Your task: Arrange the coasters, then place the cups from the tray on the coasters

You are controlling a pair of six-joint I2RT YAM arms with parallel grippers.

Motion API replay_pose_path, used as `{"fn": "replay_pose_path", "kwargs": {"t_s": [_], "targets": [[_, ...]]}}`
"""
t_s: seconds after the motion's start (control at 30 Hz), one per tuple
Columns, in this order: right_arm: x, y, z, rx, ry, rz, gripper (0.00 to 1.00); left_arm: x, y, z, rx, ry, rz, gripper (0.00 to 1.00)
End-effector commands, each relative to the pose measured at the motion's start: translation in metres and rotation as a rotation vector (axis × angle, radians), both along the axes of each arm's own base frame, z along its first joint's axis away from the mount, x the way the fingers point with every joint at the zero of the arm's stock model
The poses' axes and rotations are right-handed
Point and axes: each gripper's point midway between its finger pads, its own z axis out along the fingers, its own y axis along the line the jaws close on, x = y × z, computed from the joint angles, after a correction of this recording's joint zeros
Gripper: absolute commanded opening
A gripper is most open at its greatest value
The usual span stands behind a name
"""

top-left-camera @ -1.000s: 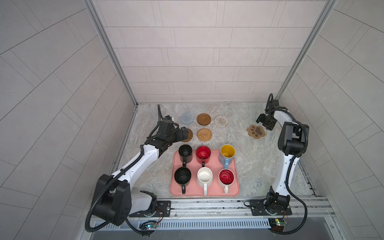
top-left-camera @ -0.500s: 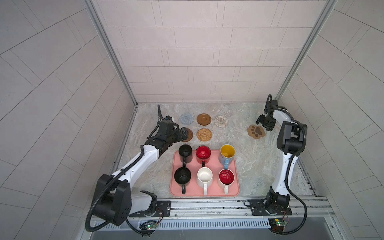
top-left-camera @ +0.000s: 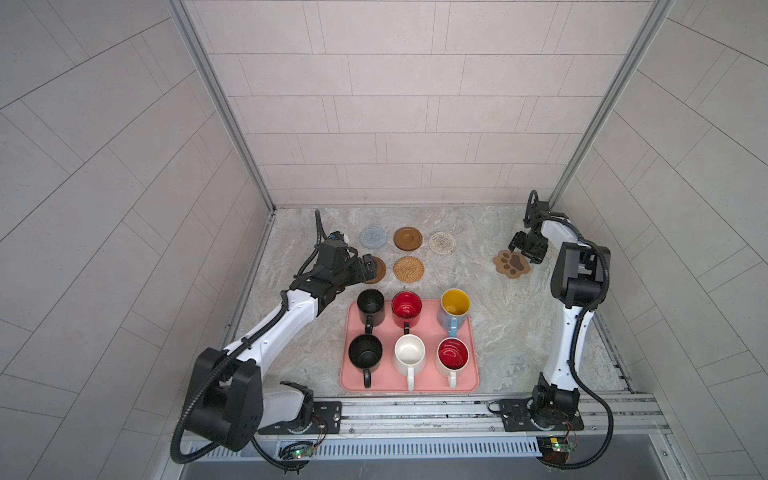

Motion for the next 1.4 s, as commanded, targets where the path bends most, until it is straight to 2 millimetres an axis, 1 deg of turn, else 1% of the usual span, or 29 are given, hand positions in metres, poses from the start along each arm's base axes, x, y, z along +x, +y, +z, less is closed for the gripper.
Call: {"fn": "replay_pose_path", "kwargs": {"t_s": [0.0, 0.23, 0.7, 0.9, 1.03, 1.13, 1.2, 1.37], "targets": [[-0.020, 0.010, -0.006, -0.006, 0.089, 0.005, 0.74, 0.002, 0.000, -0.003, -0.013, -0.004, 0.008, 1.00], [-0.035, 0.029, -0.006, 0.020, 0.101, -0.048, 0.73, 0.002, -0.003, -0.009, -0.024, 0.004, -0.002, 1.00], [-0.068, 0.079, 0.000, 0.110, 0.057, -0.209, 0.72, 0.001, -0.005, -0.010, -0.032, 0.001, -0.021, 1.00], [-0.074, 0.109, 0.002, 0.156, 0.040, -0.228, 0.72, -0.001, -0.005, -0.011, -0.037, -0.002, -0.021, 1.00], [-0.073, 0.123, 0.005, 0.171, 0.010, -0.237, 0.72, -0.004, -0.004, -0.013, -0.040, -0.001, -0.019, 1.00], [-0.068, 0.124, 0.015, 0.165, -0.009, -0.230, 0.72, -0.005, -0.003, -0.011, -0.041, -0.006, -0.019, 1.00], [-0.066, 0.121, 0.027, 0.143, -0.025, -0.210, 0.72, -0.006, -0.003, -0.010, -0.041, -0.008, -0.018, 1.00], [-0.065, 0.117, 0.056, 0.090, -0.045, -0.084, 0.73, -0.008, 0.000, -0.009, -0.036, -0.016, -0.008, 1.00]]}}
